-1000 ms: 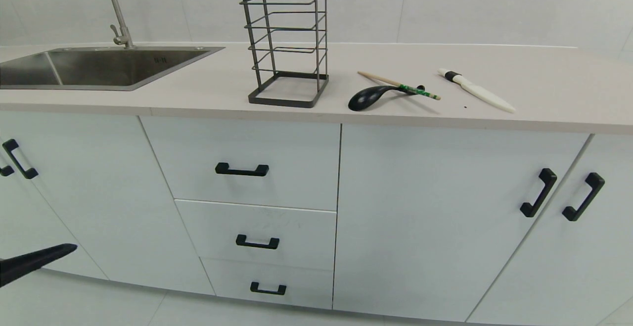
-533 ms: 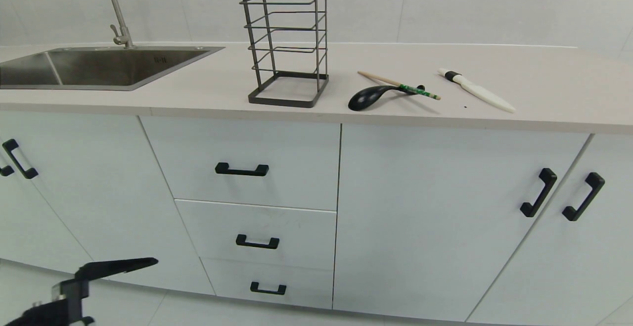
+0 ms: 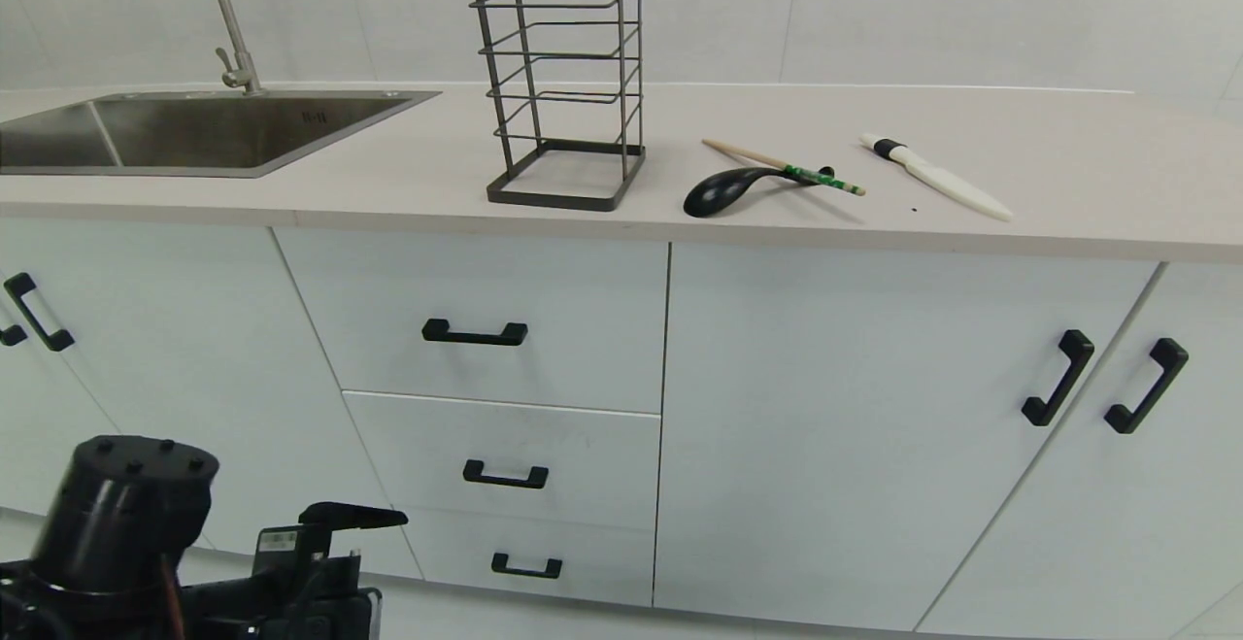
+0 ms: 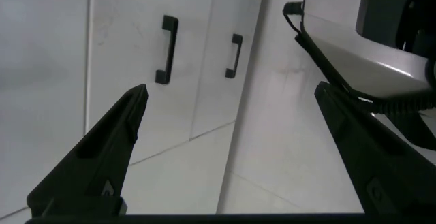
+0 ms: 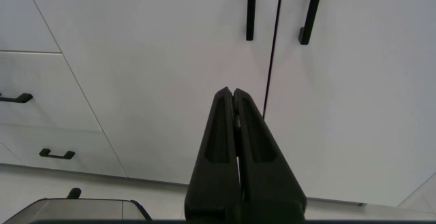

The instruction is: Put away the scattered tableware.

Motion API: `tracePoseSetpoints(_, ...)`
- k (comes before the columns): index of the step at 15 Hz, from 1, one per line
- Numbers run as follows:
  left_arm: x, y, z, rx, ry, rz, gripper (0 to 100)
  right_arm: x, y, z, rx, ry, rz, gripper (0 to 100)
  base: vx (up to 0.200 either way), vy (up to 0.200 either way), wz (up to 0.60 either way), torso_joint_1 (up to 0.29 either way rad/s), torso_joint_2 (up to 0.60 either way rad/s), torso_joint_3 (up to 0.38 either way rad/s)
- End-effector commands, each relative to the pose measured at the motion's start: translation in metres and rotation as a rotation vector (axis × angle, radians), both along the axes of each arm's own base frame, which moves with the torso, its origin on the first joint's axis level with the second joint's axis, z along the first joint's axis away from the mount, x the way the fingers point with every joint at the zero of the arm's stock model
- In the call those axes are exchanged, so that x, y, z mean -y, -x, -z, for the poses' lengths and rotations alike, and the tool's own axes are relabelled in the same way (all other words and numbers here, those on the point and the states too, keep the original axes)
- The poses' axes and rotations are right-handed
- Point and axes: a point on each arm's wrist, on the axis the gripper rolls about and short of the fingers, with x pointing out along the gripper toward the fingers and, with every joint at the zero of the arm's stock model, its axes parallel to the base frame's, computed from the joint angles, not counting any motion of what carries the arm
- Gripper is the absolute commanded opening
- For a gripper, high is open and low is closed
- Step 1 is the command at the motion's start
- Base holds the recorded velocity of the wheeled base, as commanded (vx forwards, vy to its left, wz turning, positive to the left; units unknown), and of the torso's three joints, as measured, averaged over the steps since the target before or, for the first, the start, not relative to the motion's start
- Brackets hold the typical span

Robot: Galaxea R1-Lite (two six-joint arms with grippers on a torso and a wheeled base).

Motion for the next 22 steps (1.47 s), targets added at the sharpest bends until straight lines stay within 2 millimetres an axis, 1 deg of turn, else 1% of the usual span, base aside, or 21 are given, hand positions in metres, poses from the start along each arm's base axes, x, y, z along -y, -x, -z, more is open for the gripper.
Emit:
tracePoseSetpoints(1, 0.003, -0.006, 0.010, -0.053, -0.035, -0.006, 100, 0.000, 0.000, 0.000, -0.003, 0.000, -0.001, 0, 0.000, 0.000, 0.00, 0.000, 0.00, 0.000)
tracePoseSetpoints(4, 0.004, -0.009, 0.014, -0.077, -0.048, -0.008, 100, 0.000, 0.000, 0.000, -0.001, 0.000, 0.000, 0, 0.000, 0.000, 0.00, 0.000, 0.00, 0.000)
tracePoseSetpoints(6, 0.009, -0.017, 0.021, -0.087, -0.062, 0.005, 100, 0.000, 0.000, 0.000, -0.003, 0.000, -0.001, 0, 0.000, 0.000, 0.00, 0.000, 0.00, 0.000)
tracePoseSetpoints(10, 0.032, -0.036, 0.043, -0.072, -0.066, 0.076, 100, 0.000, 0.000, 0.000, -0.001, 0.000, -0.001, 0, 0.000, 0.000, 0.00, 0.000, 0.00, 0.000)
tracePoseSetpoints(11, 0.034, -0.040, 0.046, -0.056, -0.058, 0.077, 100, 0.000, 0.000, 0.000, -0.001, 0.000, -0.001, 0, 0.000, 0.000, 0.00, 0.000, 0.00, 0.000)
tracePoseSetpoints(14, 0.038, -0.051, 0.052, -0.046, -0.051, 0.063, 100, 0.000, 0.000, 0.000, -0.003, 0.000, -0.001, 0, 0.000, 0.000, 0.00, 0.000, 0.00, 0.000)
tracePoseSetpoints(18, 0.043, -0.072, 0.066, -0.045, -0.058, 0.034, 100, 0.000, 0.000, 0.000, -0.003, 0.000, -0.001, 0, 0.000, 0.000, 0.00, 0.000, 0.00, 0.000)
tracePoseSetpoints(19, 0.044, -0.073, 0.069, -0.048, -0.060, 0.032, 100, 0.000, 0.000, 0.000, -0.003, 0.000, -0.001, 0, 0.000, 0.000, 0.00, 0.000, 0.00, 0.000)
tracePoseSetpoints(22, 0.044, -0.082, 0.087, -0.080, -0.077, 0.019, 100, 0.000, 0.000, 0.000, -0.001, 0.000, -0.001, 0, 0.000, 0.000, 0.00, 0.000, 0.00, 0.000)
